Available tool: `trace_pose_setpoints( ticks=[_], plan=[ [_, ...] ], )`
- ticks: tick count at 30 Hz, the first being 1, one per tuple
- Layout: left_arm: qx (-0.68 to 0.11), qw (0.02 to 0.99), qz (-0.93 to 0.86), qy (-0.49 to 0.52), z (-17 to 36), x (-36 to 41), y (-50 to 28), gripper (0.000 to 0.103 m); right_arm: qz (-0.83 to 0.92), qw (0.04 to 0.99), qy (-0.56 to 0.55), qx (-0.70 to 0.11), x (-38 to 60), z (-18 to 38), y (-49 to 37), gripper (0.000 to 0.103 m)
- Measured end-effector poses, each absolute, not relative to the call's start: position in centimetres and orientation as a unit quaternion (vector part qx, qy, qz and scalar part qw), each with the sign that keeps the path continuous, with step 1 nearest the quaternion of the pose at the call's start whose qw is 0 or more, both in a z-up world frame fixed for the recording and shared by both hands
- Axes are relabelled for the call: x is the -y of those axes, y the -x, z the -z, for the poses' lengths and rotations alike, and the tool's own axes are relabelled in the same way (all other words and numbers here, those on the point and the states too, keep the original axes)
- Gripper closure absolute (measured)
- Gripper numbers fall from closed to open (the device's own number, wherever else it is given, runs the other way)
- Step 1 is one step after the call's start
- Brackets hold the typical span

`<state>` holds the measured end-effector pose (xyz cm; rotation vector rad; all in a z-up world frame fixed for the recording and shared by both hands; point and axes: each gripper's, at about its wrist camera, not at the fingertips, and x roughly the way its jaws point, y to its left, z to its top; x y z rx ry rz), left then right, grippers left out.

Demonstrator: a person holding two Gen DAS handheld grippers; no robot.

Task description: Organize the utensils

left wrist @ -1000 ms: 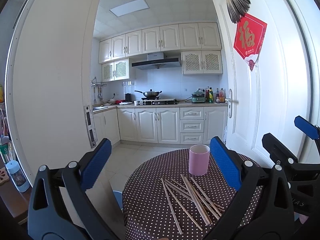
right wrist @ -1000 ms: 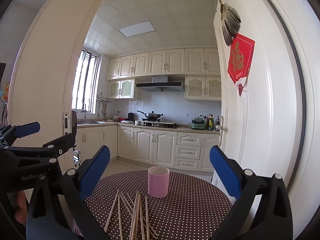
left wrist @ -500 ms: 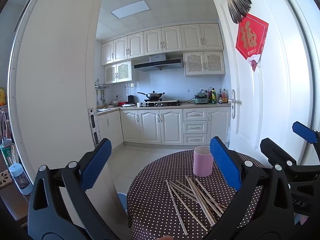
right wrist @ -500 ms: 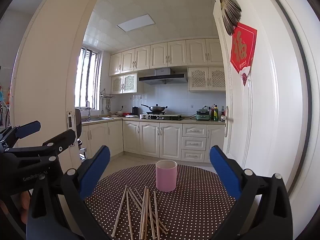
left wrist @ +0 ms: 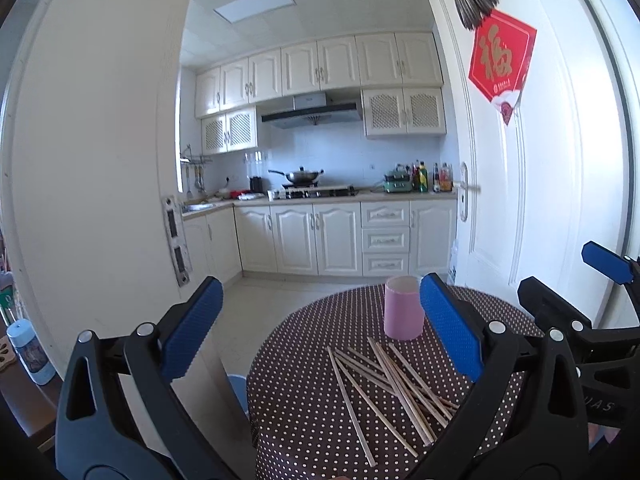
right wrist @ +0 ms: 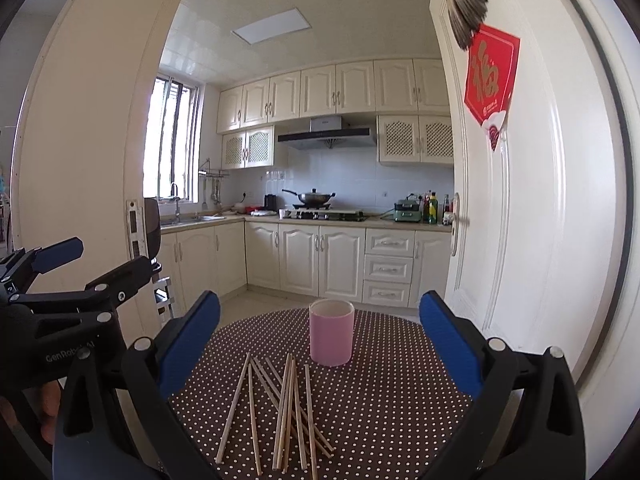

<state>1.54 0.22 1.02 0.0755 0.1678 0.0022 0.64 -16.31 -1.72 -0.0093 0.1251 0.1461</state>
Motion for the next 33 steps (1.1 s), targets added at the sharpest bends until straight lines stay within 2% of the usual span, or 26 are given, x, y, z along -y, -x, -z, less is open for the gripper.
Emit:
trace_pose_setpoints(
  ticks=[7, 11, 20, 23, 29, 33],
  plan=[
    [-0.167, 0.985, 0.024, -0.018, 1.2, -1.4, -6.0, 0.006, -0.069, 0.992, 0.010, -0.102, 16.4, 3.4, -3.9, 0.007],
    [-0.226, 0.974, 0.028, -0.007, 3.2, -2.5, -9.6, 0.006, -0.077, 0.985, 0.006, -0.153, 16.8, 4.8, -7.4, 0.008],
    [-0.363, 0.931, 0.043, 0.008, 9.9, -4.0, -17.3, 0.006, -0.107, 0.948, -0.029, -0.298, 17.3, 10.0, -15.3, 0.042],
    [-0.404, 0.914, 0.048, 0.011, 12.4, -4.0, -19.2, 0.016, -0.116, 0.935, -0.035, -0.334, 17.2, 11.5, -17.2, 0.048],
    [-0.462, 0.886, 0.044, 0.002, 15.4, -3.5, -22.7, 0.029, -0.134, 0.914, -0.037, -0.381, 16.4, 13.4, -19.4, 0.054],
    [-0.490, 0.871, 0.031, 0.002, 16.9, -3.1, -24.6, 0.042, -0.141, 0.906, -0.039, -0.398, 16.0, 14.4, -20.7, 0.056]
  ],
)
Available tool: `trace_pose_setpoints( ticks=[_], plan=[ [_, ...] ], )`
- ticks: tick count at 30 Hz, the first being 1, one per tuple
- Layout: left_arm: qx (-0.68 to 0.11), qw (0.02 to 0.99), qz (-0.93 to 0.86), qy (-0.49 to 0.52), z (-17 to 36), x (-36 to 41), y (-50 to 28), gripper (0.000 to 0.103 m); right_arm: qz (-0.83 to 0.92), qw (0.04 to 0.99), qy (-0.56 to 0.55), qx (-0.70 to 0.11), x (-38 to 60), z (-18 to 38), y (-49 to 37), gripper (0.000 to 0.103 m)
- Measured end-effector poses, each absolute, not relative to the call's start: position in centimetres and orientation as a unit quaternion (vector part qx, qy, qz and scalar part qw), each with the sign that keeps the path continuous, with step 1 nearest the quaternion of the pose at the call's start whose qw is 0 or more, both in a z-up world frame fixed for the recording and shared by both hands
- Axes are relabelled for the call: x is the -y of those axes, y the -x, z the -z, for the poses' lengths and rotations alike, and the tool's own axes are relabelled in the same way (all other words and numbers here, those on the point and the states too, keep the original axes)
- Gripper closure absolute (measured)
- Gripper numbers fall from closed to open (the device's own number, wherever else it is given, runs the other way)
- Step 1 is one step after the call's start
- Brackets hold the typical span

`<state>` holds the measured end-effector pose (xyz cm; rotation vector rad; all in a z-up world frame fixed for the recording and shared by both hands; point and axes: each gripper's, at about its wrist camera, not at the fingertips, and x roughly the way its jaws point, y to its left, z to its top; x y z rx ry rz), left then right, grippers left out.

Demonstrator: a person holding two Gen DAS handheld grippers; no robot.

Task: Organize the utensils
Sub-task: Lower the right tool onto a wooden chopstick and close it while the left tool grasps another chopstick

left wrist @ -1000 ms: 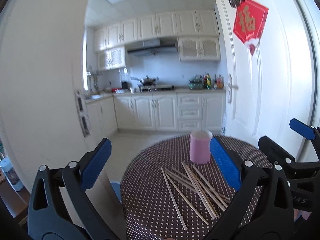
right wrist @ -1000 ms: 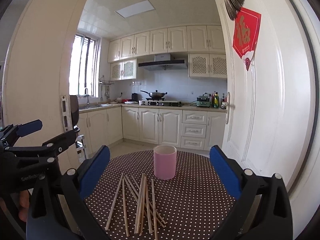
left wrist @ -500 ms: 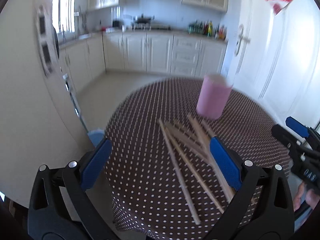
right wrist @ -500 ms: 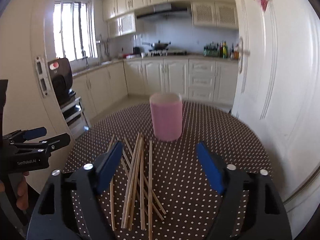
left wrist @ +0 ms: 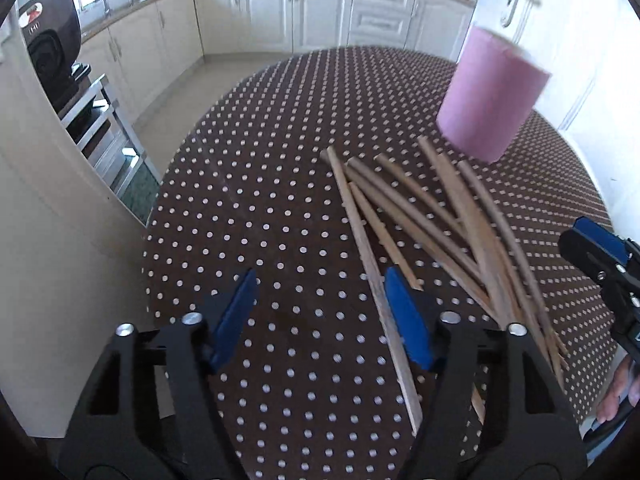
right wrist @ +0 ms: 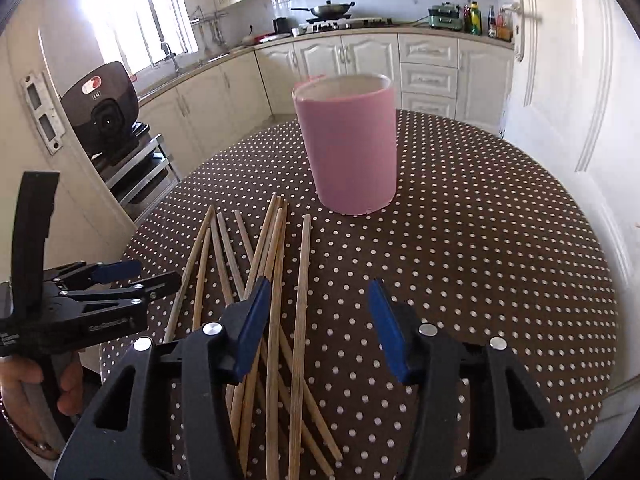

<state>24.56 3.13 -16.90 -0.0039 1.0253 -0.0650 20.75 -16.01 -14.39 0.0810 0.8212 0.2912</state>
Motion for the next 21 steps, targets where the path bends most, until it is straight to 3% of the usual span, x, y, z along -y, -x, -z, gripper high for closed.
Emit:
trace_pose_setpoints(
  ticks=[3, 6, 11, 13, 19, 21],
  plan=[
    [-0.492, 0.870, 0.034, 0.010, 16.9, -3.3, -25.1, 0.042, -0.144, 0.900, -0.036, -0.410, 15.8, 14.9, -22.1, 0.057],
    [-0.504, 0.863, 0.031, -0.002, 17.4, -3.0, -26.1, 0.051, -0.148, 0.893, -0.033, -0.425, 15.3, 15.4, -23.4, 0.062],
    [-0.504, 0.863, 0.029, -0.007, 17.4, -2.5, -26.4, 0.056, -0.151, 0.876, -0.014, -0.458, 14.2, 16.4, -25.9, 0.071],
    [-0.505, 0.862, 0.029, -0.006, 17.4, -2.6, -26.7, 0.064, -0.156, 0.870, -0.011, -0.468, 14.0, 16.8, -26.7, 0.074],
    [-0.509, 0.860, 0.027, -0.011, 17.4, -2.7, -28.5, 0.075, -0.154, 0.864, 0.000, -0.480, 13.1, 16.9, -28.9, 0.082],
    [-0.502, 0.865, 0.028, -0.009, 17.5, -2.4, -28.7, 0.081, -0.148, 0.864, 0.012, -0.480, 12.6, 17.0, -29.2, 0.090]
  ],
)
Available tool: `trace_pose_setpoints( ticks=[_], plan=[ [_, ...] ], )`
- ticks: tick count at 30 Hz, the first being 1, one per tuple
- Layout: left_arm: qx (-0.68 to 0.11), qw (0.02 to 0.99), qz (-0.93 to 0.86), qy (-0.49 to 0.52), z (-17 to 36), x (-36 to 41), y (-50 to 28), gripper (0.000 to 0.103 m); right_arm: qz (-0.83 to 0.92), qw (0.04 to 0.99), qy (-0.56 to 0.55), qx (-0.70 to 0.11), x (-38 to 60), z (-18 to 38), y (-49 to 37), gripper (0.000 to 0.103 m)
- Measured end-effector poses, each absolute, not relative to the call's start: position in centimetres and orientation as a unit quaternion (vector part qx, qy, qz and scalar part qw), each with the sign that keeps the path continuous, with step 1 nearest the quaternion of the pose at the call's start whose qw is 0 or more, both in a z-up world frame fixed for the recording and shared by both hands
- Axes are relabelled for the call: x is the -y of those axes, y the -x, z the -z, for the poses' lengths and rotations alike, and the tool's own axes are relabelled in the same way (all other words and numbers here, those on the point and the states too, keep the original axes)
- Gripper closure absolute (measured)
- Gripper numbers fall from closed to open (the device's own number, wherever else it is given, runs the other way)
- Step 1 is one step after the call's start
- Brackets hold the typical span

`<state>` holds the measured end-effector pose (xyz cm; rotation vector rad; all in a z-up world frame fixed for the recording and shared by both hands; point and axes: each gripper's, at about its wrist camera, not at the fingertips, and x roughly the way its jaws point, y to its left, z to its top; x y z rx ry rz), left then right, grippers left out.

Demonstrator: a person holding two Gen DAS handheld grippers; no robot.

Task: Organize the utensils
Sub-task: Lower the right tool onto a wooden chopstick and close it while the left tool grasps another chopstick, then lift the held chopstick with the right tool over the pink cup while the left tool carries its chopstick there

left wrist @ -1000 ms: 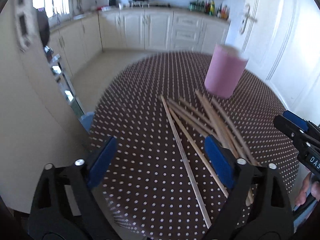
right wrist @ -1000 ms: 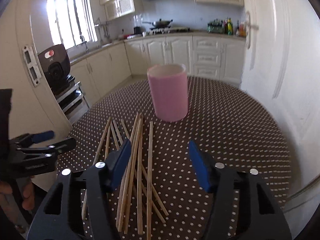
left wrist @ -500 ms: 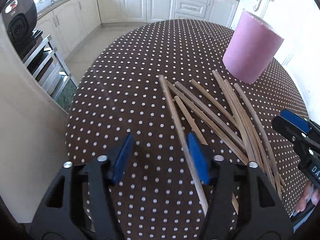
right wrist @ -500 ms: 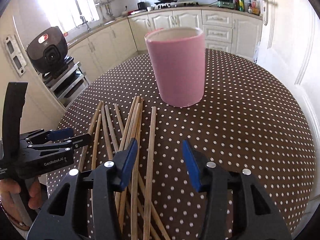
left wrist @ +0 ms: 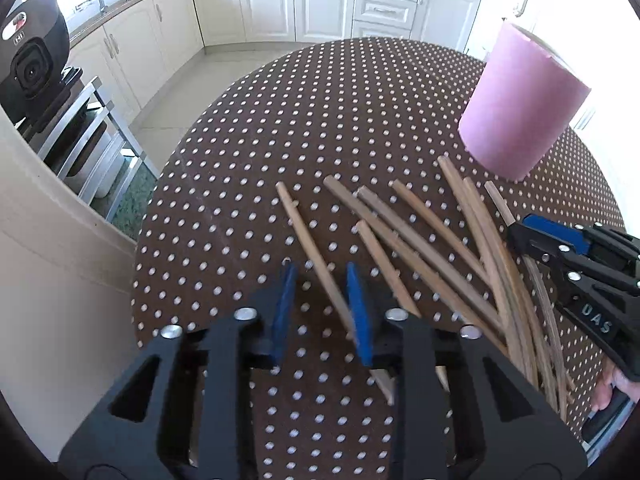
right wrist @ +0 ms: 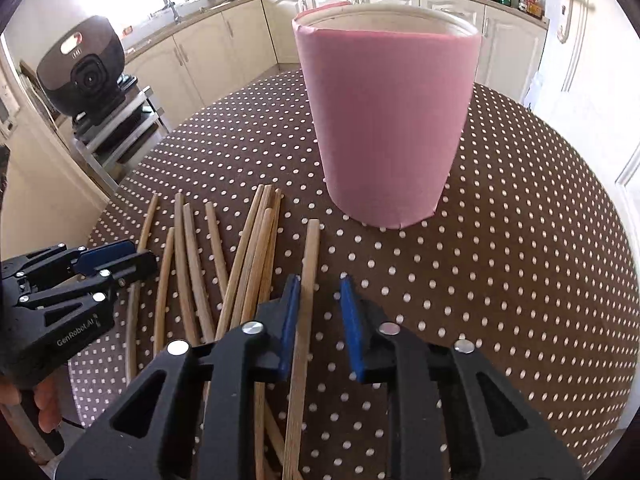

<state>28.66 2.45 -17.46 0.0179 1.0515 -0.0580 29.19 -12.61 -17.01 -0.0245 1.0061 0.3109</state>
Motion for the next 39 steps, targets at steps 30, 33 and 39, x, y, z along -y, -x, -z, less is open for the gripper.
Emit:
trace_pose_setpoints(
  ticks=[30, 33, 39],
  plan=[
    [-0.328, 0.935, 0.123, 0.048, 2.4, 0.5, -19.5, 0.097, -0.251, 0.916, -0.075, -0.304, 16.4, 4.3, -21.5, 0.098],
    [-0.307, 0.941, 0.136, 0.046, 1.0, 0.8, -19.0, 0.097, -0.257, 0.922, -0.081, -0.278, 16.7, 2.7, -21.0, 0.098],
    [-0.265, 0.951, 0.157, 0.038, -1.9, 1.9, -19.0, 0.097, -0.240, 0.944, -0.066, -0.218, 17.3, 0.3, -19.7, 0.098]
  ],
)
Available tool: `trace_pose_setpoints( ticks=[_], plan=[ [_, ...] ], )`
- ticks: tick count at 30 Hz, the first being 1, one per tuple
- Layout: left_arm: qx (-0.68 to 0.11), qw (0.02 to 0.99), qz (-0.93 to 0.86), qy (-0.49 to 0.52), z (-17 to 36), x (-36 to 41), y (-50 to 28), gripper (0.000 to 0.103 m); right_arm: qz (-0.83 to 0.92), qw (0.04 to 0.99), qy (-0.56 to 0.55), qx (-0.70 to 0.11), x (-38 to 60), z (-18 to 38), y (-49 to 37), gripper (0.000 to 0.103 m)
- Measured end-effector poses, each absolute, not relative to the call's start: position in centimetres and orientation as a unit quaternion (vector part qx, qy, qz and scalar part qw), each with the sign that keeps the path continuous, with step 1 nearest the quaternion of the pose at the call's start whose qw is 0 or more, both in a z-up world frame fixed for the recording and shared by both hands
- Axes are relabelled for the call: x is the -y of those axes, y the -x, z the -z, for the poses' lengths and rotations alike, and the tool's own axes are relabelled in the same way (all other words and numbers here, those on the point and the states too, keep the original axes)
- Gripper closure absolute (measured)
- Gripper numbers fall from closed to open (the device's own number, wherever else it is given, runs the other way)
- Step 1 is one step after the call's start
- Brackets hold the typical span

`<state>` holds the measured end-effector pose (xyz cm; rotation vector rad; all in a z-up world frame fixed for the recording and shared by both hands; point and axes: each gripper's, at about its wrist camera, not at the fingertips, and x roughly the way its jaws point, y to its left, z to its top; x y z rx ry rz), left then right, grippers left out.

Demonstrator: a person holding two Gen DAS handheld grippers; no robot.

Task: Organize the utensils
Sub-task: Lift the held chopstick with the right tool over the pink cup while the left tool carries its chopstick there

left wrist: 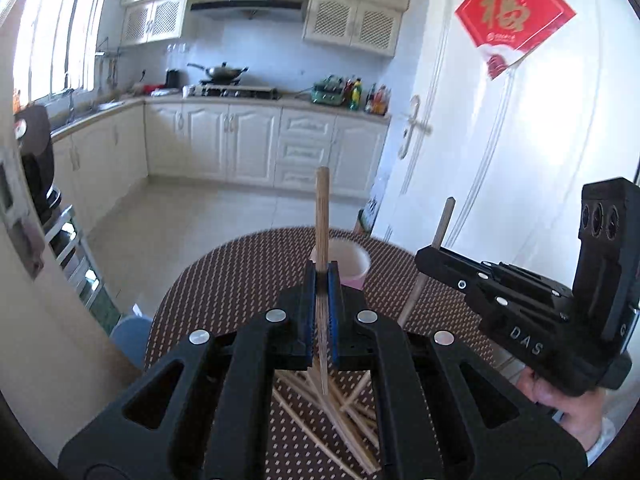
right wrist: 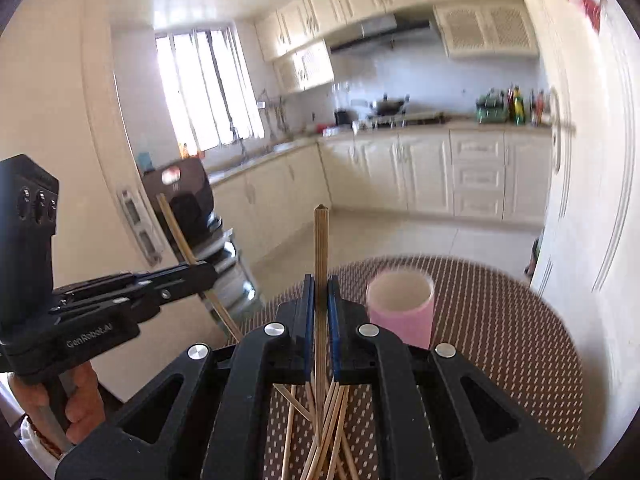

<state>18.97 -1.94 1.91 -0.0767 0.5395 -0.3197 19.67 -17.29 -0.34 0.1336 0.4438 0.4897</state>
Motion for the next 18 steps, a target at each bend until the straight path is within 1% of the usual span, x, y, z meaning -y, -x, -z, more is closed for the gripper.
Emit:
trace_pose_setpoints(
  ticks=[6, 10, 15, 18],
  plan=[
    [-0.214, 0.962, 0.163, 0.042, -5.3, 3.5, -20.1, 0.097, -0.198, 0.971, -0.058, -0.125, 18.6, -2.8, -19.8, 0.098],
    [-0.168, 0.972, 0.154, 0.051, -7.2, 3.8, -21.1, 0.097, -0.157, 0.984, -0.055, -0.068, 19.0, -3.6, -20.0, 0.098],
    [-0.127, 0.979, 0.144, 0.065, -7.3, 4.2, -22.9, 0.097, -0.121, 0.990, -0.062, -0.030, 19.5, -2.8, -21.6, 0.098],
    [-0.118, 0.980, 0.142, 0.076, -6.6, 4.3, -24.1, 0.097, -0.107, 0.992, -0.056, -0.020, 19.6, -2.1, -22.6, 0.098]
  ],
)
